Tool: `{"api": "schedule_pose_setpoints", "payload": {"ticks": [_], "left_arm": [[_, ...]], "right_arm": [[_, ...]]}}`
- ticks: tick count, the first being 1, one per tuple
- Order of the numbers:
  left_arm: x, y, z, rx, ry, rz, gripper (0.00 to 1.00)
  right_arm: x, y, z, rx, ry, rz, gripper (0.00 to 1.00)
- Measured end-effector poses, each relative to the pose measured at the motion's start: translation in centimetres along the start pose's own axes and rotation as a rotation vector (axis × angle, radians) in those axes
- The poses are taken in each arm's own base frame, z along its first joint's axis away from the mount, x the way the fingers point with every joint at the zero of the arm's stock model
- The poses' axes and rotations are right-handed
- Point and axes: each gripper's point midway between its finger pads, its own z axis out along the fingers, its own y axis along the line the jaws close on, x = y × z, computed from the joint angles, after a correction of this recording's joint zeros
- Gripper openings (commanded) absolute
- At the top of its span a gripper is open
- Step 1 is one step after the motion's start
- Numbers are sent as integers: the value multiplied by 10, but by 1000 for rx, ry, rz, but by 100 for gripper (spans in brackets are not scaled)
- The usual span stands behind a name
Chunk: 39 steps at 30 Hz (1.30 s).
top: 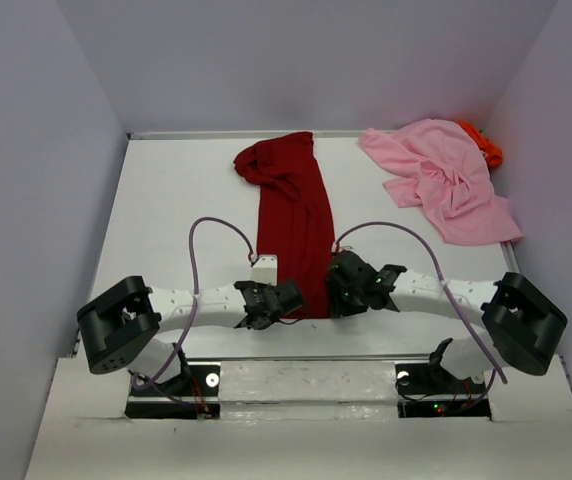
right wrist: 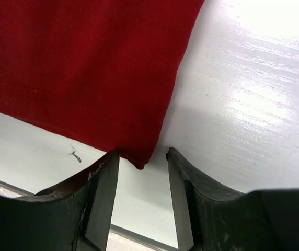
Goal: Fold and stack the t-shirts
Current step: Fold the tshirt
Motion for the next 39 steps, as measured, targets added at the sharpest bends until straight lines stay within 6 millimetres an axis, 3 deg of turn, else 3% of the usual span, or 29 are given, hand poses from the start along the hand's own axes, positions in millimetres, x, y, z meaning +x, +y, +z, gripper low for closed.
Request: {"api": "schedule_pose_setpoints", "payload": {"ticks": [4,9,16,19,32,39], "left_arm": [[0,1,0,-4,2,3,24],[1,3,-1,-9,3,6,24],[2,6,-1,-19,8,13,21],[2,7,-2,-22,10,18,0],[1,9,-3,-27,9,40,0],[-22,3,-22,0,-36,34,0]], "right_arm": [[0,1,2,-1,0,3,36],[-4,7,6,-22,-9,4,36],[-10,13,12,-30,-12,1,0],[-12,15,13,-37,-16,1,0],[-13,13,1,-35,-23,-11,0],[-23,16,-15,-46,-54,-23,0]]}}
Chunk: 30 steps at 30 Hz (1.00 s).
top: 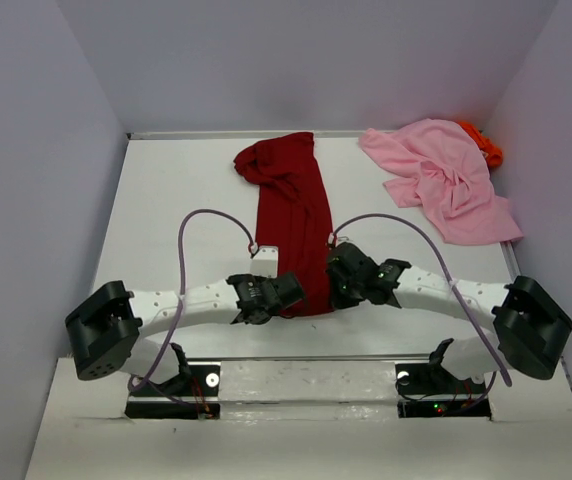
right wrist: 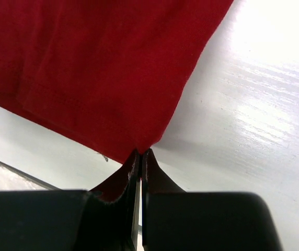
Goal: Fold and stack the t-shirts
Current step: Fold the tshirt
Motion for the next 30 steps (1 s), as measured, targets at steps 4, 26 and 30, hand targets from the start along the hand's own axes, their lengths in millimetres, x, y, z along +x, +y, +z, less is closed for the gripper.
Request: {"api": "schedule_pose_setpoints", "payload": {"ticks": [4,26,30], "left_arm": [[-15,-4,-11,23,-34,-13,0],[-104,53,-18,-81,-166,-98,0],[-122,58,-12,-86,-186,-101,0]], "right_arm": [[-6,2,-5,-2,-12,-9,0],[-80,23,-29,38,-152,-79,0],[-97,19,-28,60,-180,-73,0]]}}
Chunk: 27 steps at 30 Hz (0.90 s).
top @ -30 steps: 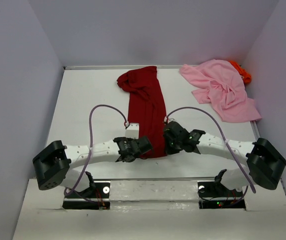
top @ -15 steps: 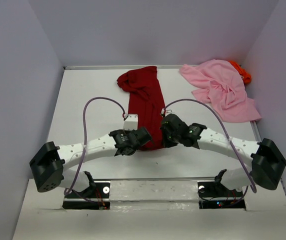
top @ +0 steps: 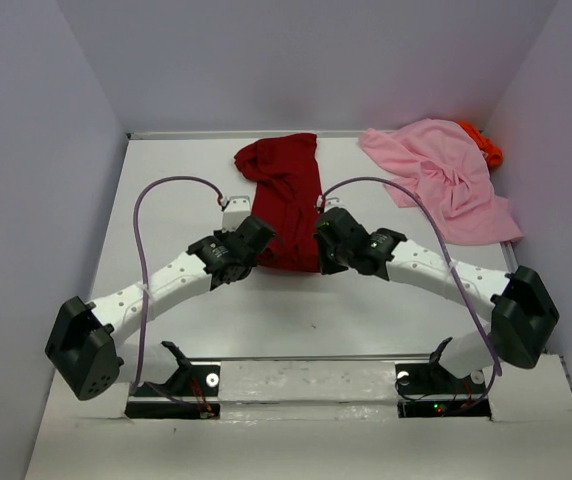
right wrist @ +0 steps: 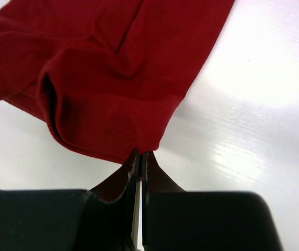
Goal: Fold and stack the t-shirts
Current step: Fold the tshirt
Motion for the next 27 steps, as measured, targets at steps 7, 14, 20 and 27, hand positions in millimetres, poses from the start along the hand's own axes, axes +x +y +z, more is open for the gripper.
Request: {"api": "schedule_pose_setpoints", "payload": {"ticks": [7,14,20,27], "left_arm": [[-11,-7,18,-6,-2,44,0],[-12,-10,36,-6,24,96,0],[-36,-17,49,-13,12,109,0],[-65,-25,70,-20,-1,108,0]], "right_arm": [[-18,-11,10,46,-19,-7,0],[-20,-14,31,80,17,-33,0],[-36,-19,44,97,13,-35,0],[-67,-28,55,115,-18,-19,0]]}}
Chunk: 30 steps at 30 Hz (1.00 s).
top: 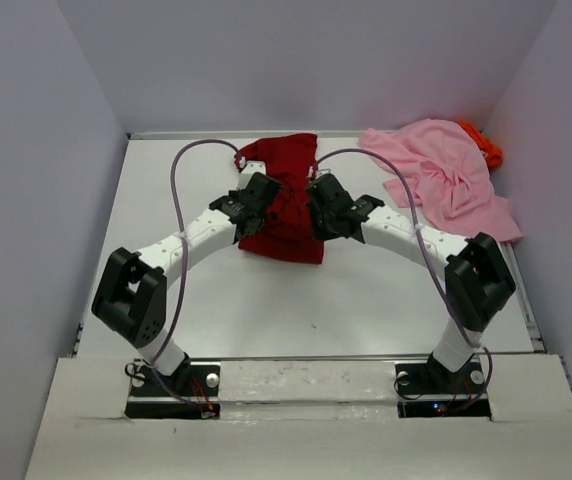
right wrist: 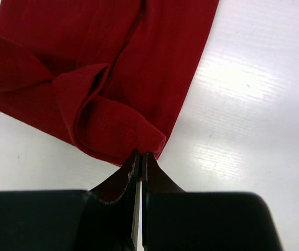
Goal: Fold and stack the t-shirts
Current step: Fold the tshirt
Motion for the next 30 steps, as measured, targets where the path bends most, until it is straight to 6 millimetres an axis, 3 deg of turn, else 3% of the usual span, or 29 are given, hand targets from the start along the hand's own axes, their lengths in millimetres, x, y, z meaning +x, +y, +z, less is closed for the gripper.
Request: {"api": "schedule_pose_setpoints", "payload": {"ticks": [13,22,28,30], "left_arm": [[-30,-5,46,-10,27,12,0],[-36,-2,92,-22,79,0,0],[-27,-2,119,-19,127,1,0],[-26,-3,125,-15,134,-1,12]], "right_arm": [[-38,-6,34,17,-17,11,0],[-43,-6,71,23,17,11,0],[-47,-16,86,32,27,26,0],[-48,-23,92,39,35,39,1]]}}
